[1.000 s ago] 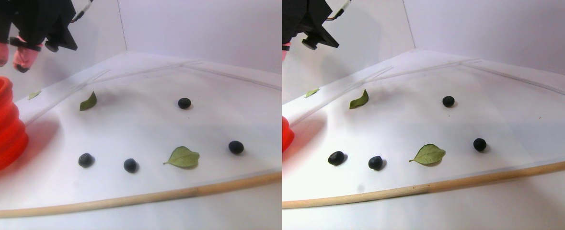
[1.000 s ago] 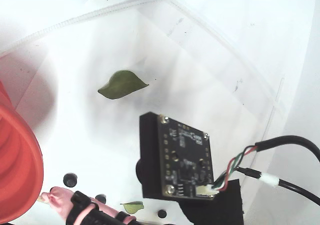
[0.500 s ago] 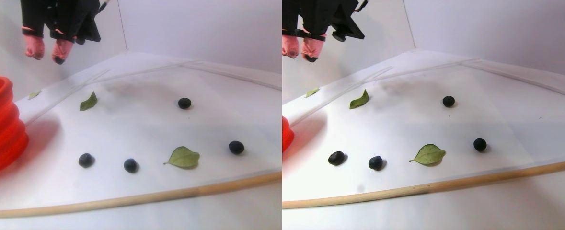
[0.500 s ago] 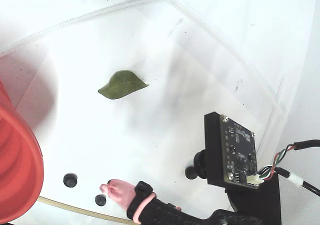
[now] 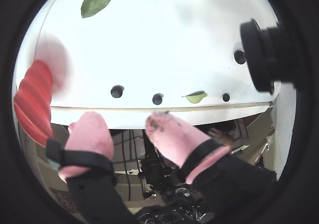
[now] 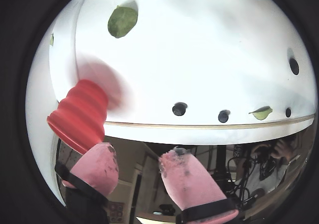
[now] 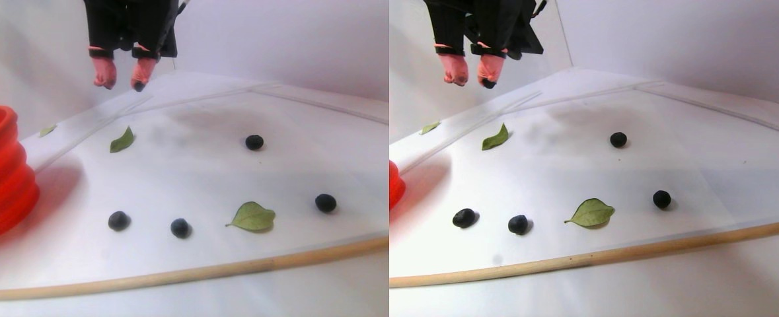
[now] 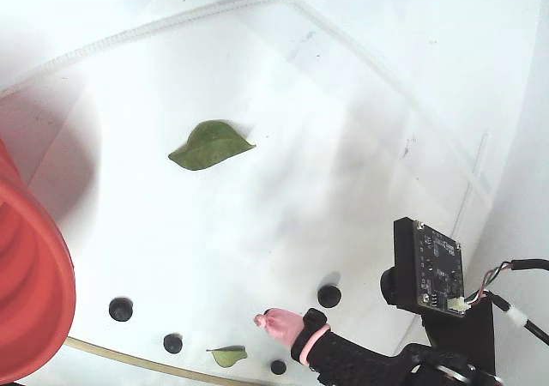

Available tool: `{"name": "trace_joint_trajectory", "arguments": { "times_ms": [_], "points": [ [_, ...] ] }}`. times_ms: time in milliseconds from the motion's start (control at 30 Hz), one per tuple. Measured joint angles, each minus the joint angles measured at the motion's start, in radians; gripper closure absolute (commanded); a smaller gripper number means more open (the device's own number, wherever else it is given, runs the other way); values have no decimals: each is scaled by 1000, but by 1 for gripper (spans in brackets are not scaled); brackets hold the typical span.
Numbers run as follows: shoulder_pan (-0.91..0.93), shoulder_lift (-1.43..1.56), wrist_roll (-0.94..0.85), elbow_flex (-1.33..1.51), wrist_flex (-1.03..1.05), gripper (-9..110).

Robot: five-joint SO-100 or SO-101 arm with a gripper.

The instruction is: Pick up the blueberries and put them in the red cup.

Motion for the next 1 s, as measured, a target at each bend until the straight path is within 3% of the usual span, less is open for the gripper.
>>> {"name": "trace_joint_trajectory", "arguments": {
  "times_ms": [1000],
  "points": [
    [362,-43,-316,26,-78,86]
  ]
}}
